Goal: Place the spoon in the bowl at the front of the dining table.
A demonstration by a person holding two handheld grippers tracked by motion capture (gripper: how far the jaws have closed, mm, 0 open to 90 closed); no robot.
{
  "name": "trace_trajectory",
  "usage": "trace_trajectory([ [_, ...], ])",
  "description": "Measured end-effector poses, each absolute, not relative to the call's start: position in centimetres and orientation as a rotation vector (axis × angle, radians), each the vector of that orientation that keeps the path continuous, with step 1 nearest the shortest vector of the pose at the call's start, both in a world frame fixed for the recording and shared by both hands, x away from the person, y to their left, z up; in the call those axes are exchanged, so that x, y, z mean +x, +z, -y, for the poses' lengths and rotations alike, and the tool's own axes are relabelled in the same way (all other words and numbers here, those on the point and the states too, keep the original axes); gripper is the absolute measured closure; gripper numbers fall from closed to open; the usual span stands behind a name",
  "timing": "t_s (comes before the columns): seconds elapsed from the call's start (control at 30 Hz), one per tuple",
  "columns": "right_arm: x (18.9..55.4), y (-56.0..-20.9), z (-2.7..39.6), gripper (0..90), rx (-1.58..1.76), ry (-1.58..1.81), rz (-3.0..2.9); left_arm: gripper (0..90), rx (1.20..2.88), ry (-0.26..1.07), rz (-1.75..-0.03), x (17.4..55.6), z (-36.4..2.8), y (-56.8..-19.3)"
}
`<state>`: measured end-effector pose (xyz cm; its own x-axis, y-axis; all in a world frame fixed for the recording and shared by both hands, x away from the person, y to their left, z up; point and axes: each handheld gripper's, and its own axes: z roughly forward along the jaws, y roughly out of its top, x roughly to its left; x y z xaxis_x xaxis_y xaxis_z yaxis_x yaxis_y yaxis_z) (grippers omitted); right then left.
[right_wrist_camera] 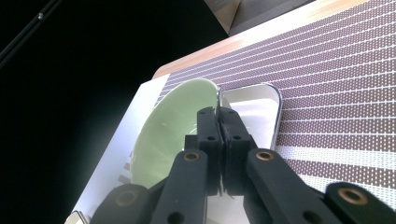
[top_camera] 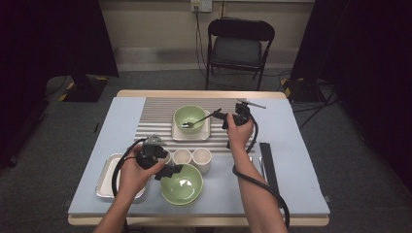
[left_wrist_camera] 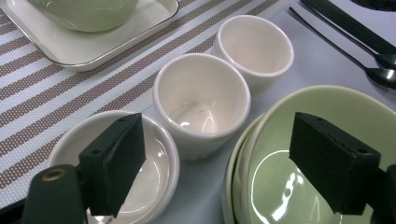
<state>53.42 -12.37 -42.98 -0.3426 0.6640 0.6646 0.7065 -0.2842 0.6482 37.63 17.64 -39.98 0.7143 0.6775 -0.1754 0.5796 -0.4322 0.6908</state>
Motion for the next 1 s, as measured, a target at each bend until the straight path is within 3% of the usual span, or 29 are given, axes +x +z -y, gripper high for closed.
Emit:
trace_trajectory([
  [0.37, 53.33, -42.95, 12.26, 80.3, -1.797, -1.716, 1.881, 18.0, 2.155, 0.167, -0.95, 37.63, -17.67, -39.96],
  [0.77, 53.26, -42.6, 12.43, 63.8, -1.793, -1.691, 1.929, 18.0, 2.156, 0.167, -0.955, 37.61, -17.62, -39.93],
  [1.0, 53.21, -42.04, 12.7, 49.4, -1.791, -1.659, 2.005, 18.0, 2.167, 0.173, -0.956, 37.56, -17.55, -39.82],
])
